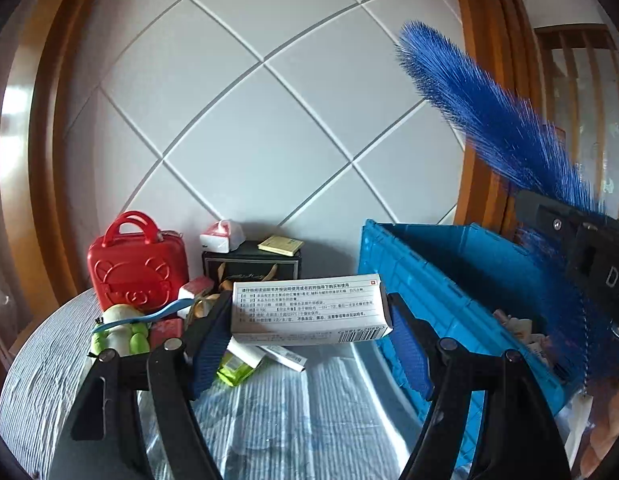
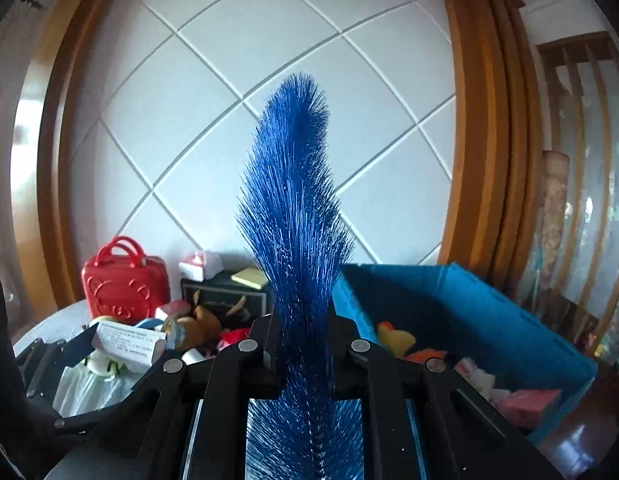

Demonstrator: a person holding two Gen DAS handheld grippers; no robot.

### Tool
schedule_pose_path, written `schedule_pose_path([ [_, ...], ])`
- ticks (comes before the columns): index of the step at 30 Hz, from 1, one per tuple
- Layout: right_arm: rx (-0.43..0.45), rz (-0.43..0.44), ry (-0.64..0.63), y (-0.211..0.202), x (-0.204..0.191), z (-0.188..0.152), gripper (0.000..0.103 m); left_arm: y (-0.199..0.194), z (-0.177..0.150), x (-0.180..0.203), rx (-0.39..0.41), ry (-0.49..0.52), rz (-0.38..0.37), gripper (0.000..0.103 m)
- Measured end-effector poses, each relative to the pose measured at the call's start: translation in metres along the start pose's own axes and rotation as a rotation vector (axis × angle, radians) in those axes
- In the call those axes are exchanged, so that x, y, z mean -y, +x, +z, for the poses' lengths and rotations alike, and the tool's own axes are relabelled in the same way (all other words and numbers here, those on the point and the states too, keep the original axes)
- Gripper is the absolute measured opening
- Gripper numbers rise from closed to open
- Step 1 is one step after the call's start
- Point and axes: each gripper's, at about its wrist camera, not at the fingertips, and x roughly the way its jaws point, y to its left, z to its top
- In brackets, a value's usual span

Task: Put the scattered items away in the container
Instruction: 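Lift the medicine box and brush and carry both over the crate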

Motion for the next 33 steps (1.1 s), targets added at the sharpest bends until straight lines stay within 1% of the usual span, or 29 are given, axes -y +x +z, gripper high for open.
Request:
schedule_pose_path([
  [5, 0.024, -0.080, 0.007, -0.008, 0.073, 0.021, 0.013, 0.015, 0.021, 0.075, 0.008, 0.003, -0.076, 0.073],
  [8, 0.034, -0.111, -0.010, -0.002, 0.123, 0.030, 0.013, 0.030, 0.033, 0.125, 0.010, -0.018, -0.096, 0.073],
  [10, 0.033, -0.112, -0.025, 0.008, 0.158, 0.035, 0.013, 0.043, 0.039, 0.159, 0.011, -0.035, -0.098, 0.073],
  [11, 0.029, -0.109, -0.034, 0.016, 0.173, 0.036, 0.013, 0.050, 0.042, 0.174, 0.002, -0.045, -0.093, 0.073],
  [13, 0.004, -0.108, -0.048, 0.032, 0.203, 0.035, 0.013, 0.070, 0.042, 0.206, -0.048, -0.051, -0.100, 0.073],
  [16, -0.065, -0.089, -0.032, 0.065, 0.247, 0.025, 0.013, 0.103, 0.033, 0.243, -0.133, -0.041, -0.077, 0.073],
  [18, -0.132, -0.043, 0.000, 0.091, 0.273, 0.012, 0.013, 0.125, 0.021, 0.258, -0.201, -0.057, -0.093, 0.073],
  [20, -0.211, 0.004, 0.041, 0.118, 0.293, -0.003, 0.013, 0.146, 0.008, 0.274, -0.268, -0.026, -0.073, 0.073],
  [21, -0.253, 0.018, 0.054, 0.131, 0.300, -0.012, 0.013, 0.156, 0.002, 0.281, -0.307, -0.001, -0.056, 0.073],
  [24, -0.367, 0.011, 0.063, 0.161, 0.314, -0.038, 0.013, 0.185, -0.014, 0.298, -0.440, 0.057, -0.026, 0.073],
  [27, -0.488, 0.001, 0.071, 0.190, 0.326, -0.061, 0.014, 0.211, -0.022, 0.305, -0.576, 0.045, -0.040, 0.073],
  [29, -0.552, 0.002, 0.074, 0.204, 0.331, -0.072, 0.015, 0.227, -0.024, 0.311, -0.652, 0.050, -0.066, 0.073],
  [31, -0.590, -0.013, 0.074, 0.214, 0.336, -0.077, 0.015, 0.237, -0.021, 0.319, -0.649, 0.091, -0.036, 0.073],
  [33, -0.600, -0.022, 0.079, 0.221, 0.341, -0.076, 0.015, 0.248, -0.021, 0.322, -0.640, 0.130, 0.000, 0.074],
])
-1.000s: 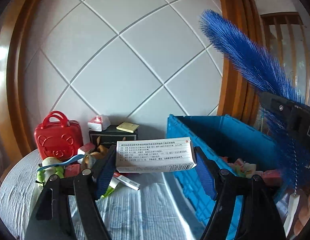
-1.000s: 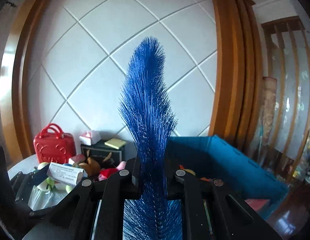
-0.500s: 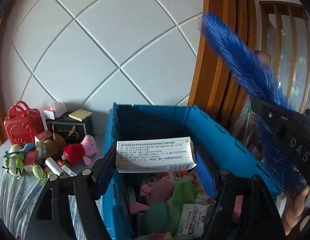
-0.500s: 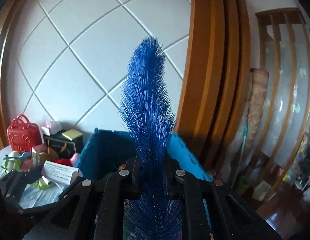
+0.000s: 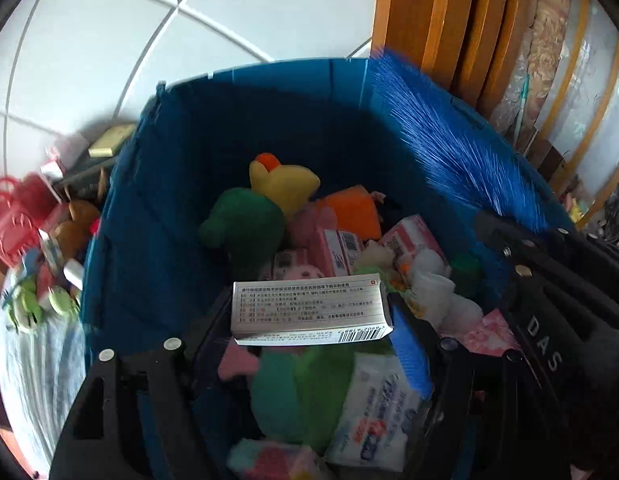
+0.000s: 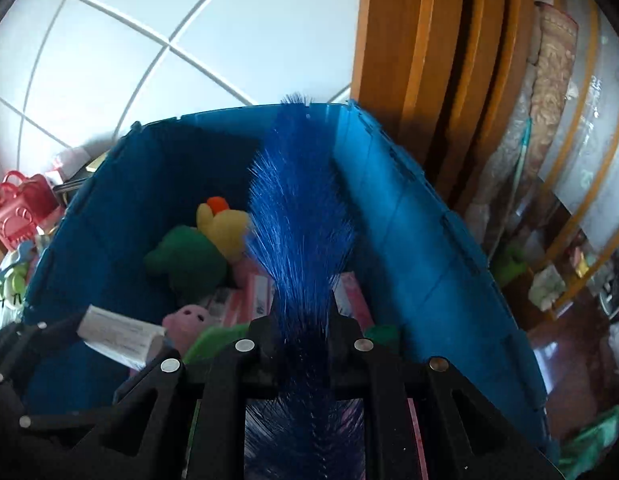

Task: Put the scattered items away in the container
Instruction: 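Lift the medicine box and brush and carry both over the crate, then lower both items into the crate and open both tools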

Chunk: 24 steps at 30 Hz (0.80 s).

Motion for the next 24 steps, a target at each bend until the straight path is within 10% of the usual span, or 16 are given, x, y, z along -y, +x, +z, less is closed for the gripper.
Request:
schedule_pose_path([
  [9, 0.051, 0.024, 0.068, 0.021, 0.011, 0.038, 0.016, 0.043, 0.006, -0.010, -0.095, -0.043, -0.018, 0.074],
  [18, -0.285, -0.007, 0.005, 0.100, 0.009, 0.013, 0.020, 0.060, 0.002, -0.005, -0.154, -0.017, 0.031, 0.077],
  [24, -0.343, -0.042, -0.052, 0.102, 0.001, 0.006, 0.027, 0.061, 0.002, 0.000, -0.155, 0.002, 0.040, 0.082],
])
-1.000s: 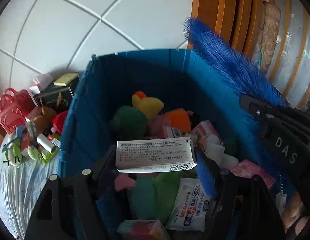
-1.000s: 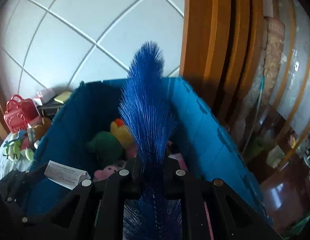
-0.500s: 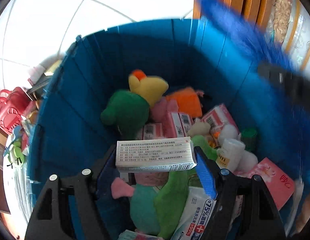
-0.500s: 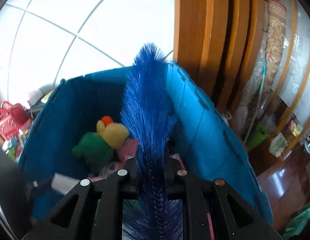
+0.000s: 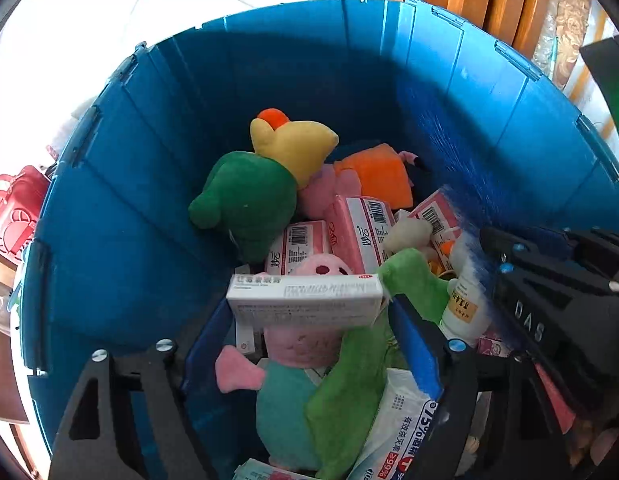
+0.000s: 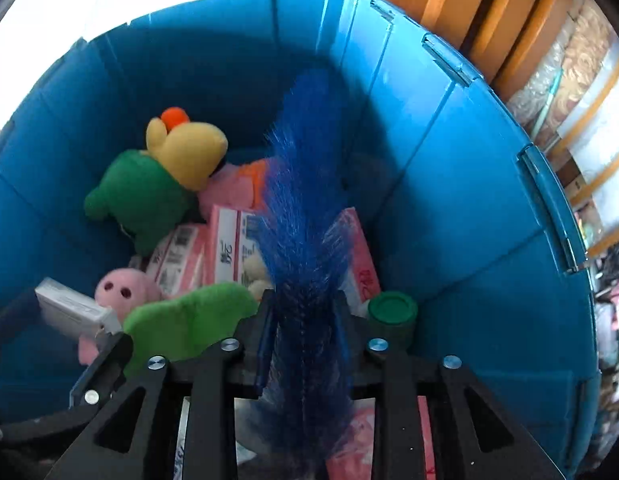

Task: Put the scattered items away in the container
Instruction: 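Lower both items into the crate and open both tools, then withdraw both tools from the crate back over the bed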

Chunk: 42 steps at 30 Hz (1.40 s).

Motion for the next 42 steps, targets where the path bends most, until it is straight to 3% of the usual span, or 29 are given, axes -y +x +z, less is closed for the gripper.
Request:
schedule_pose_path([
  [11, -0.001, -0.003, 0.012, -0.010, 0.006, -0.006, 0.047, -0.001, 0.003, 0.001, 0.016, -0.005, -0.014, 0.091],
  [16, 0.040, 0.016, 0.025, -0.034, 0.013, -0.012, 0.049, -0.018, 0.001, -0.002, 0.059, -0.016, -0.029, 0.092],
  [19, 0.088, 0.024, 0.036, -0.058, 0.019, -0.019, 0.051, -0.041, -0.003, -0.006, 0.107, -0.020, -0.056, 0.098],
  [21, 0.128, 0.028, 0.043, -0.078, 0.024, -0.025, 0.064, -0.059, -0.008, -0.012, 0.149, -0.030, -0.075, 0.103],
  [23, 0.181, 0.047, 0.046, -0.100, 0.027, -0.033, 0.082, -0.078, -0.018, -0.019, 0.197, -0.033, -0.084, 0.103],
  [26, 0.260, 0.075, 0.032, -0.133, 0.027, -0.051, 0.085, -0.106, -0.037, -0.031, 0.256, -0.037, -0.096, 0.103],
  [28, 0.312, 0.096, 0.032, -0.155, 0.026, -0.066, 0.094, -0.124, -0.054, -0.039, 0.300, -0.039, -0.112, 0.103],
  [29, 0.341, 0.106, 0.035, -0.165, 0.026, -0.074, 0.103, -0.133, -0.062, -0.043, 0.323, -0.045, -0.121, 0.103],
  [37, 0.550, 0.177, 0.044, -0.222, 0.009, -0.148, 0.103, -0.185, -0.130, -0.081, 0.442, -0.086, -0.147, 0.103],
  [42, 0.629, 0.210, 0.032, -0.236, -0.020, -0.192, 0.103, -0.207, -0.171, -0.106, 0.484, -0.108, -0.061, 0.103],
])
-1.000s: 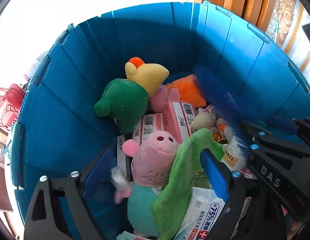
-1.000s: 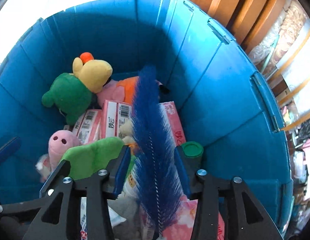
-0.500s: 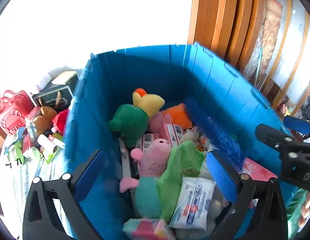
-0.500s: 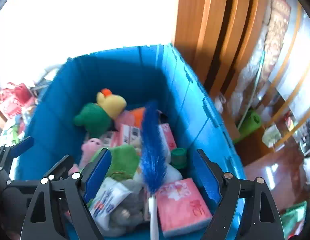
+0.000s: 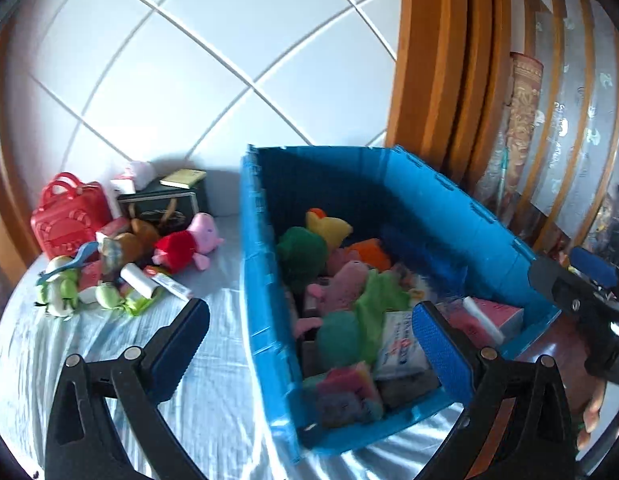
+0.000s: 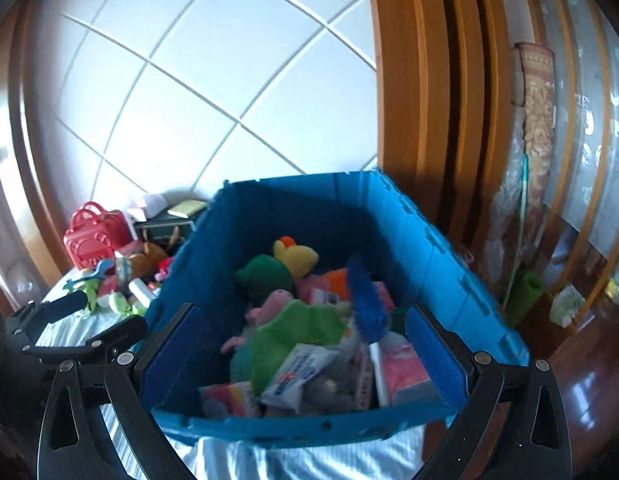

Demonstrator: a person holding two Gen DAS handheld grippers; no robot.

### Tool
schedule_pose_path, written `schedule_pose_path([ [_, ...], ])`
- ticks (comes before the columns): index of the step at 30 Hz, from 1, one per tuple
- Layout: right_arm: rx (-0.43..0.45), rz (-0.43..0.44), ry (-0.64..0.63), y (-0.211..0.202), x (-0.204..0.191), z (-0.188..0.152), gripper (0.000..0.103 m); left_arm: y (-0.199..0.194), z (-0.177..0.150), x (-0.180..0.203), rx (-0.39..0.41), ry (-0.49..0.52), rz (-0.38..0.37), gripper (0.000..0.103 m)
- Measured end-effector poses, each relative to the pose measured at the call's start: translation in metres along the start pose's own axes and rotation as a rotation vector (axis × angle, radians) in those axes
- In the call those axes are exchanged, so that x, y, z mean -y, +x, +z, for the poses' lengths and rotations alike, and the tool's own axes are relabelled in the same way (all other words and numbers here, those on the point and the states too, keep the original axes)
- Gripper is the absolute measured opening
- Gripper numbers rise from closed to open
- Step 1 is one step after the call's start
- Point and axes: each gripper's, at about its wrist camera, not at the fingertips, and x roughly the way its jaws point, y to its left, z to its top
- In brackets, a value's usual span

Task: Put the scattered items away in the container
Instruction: 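Withdraw both tools from the crate back over the bed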

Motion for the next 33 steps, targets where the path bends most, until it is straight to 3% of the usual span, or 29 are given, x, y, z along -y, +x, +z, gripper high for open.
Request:
schedule_pose_path([
  [6, 0.021, -0.016, 0.017, -0.027, -0.067, -0.039, 0.103, -0.039, -0.027, -0.057, 0.033, 0.015, 0.020, 0.103],
  [11, 0.046, -0.074, 0.033, -0.048, -0.133, -0.061, 0.103, -0.063, -0.042, -0.104, 0.042, 0.091, 0.000, 0.103],
  [16, 0.015, -0.114, 0.054, -0.061, -0.176, -0.070, 0.103, -0.085, -0.044, -0.135, 0.040, 0.101, -0.010, 0.103],
  [21, 0.026, -0.094, 0.051, -0.073, -0.194, -0.076, 0.103, -0.108, -0.047, -0.152, 0.082, 0.060, 0.003, 0.103],
  [33, 0.036, -0.067, 0.037, -0.085, -0.192, -0.084, 0.103, -0.124, -0.065, -0.156, 0.072, -0.005, 0.079, 0.103],
])
